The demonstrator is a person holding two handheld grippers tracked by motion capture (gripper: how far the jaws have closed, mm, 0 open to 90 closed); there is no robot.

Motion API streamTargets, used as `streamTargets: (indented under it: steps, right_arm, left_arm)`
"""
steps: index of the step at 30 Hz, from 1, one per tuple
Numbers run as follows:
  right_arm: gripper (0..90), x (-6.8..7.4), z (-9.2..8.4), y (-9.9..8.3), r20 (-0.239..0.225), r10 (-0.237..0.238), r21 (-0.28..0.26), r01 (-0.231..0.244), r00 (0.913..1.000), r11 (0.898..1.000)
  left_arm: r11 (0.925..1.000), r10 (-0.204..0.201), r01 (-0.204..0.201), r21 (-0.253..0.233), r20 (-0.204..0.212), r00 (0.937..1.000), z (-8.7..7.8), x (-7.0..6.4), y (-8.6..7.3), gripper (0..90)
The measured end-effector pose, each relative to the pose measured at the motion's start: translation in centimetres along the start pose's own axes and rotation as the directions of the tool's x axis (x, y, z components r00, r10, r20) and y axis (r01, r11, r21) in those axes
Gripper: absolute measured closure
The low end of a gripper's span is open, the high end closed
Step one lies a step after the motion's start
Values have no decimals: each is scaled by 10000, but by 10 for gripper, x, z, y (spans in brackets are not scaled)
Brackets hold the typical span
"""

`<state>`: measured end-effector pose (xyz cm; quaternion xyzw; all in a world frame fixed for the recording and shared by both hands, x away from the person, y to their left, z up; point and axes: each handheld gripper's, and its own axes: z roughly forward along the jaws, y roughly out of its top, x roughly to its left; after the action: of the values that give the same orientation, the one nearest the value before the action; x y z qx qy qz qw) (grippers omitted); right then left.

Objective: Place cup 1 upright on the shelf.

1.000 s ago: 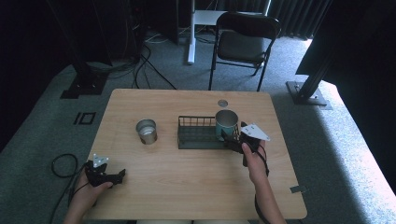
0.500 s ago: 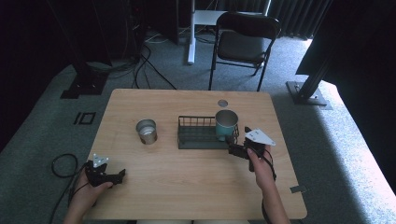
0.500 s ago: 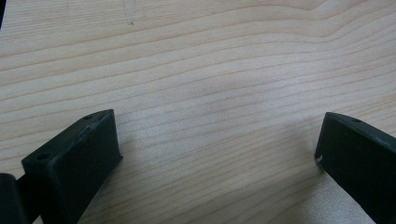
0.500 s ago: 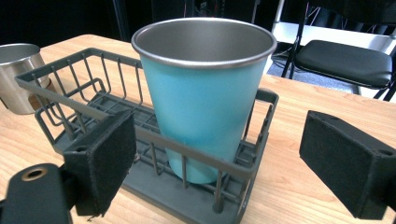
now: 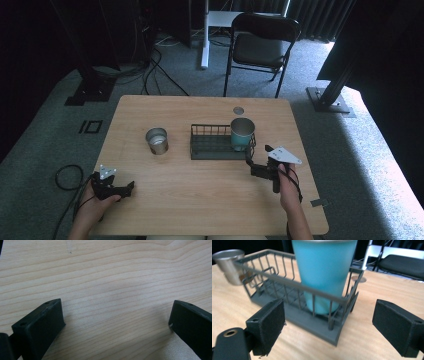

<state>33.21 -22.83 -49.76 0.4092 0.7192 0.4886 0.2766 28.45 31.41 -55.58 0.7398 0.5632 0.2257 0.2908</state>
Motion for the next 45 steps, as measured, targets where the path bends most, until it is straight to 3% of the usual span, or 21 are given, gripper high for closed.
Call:
streamTargets:
  steps: [15,24,25,30,38,45]
  right_arm:
    - [108,-9,-13,-28,-691,90,760,-37,9976,9971]
    - [109,-19,-23,-39,-577,125,1081,-62,9983,9941]
    - [144,-22,-26,-41,-551,91,1202,-24,9984,9927]
    - [143,-29,-33,-49,-334,109,1584,-55,9994,9874]
    - [128,-32,-39,-63,-219,-366,2640,411,9991,9636]
    - [124,-34,-42,-74,-497,-440,3255,579,9978,9438]
  left_arm:
    - [10000,-1,1,-1,1,10000,0,0,0,4]
    - [10000,-1,1,-1,-1,10000,0,0,0,4]
    - [10000,-1,1,-3,0,10000,0,0,0,4]
    - [10000,-1,1,0,1,10000,0,0,0,4]
    - [10000,-1,1,-2,0,10000,0,0,0,4]
    - [10000,-2,2,-2,0,10000,0,0,0,4]
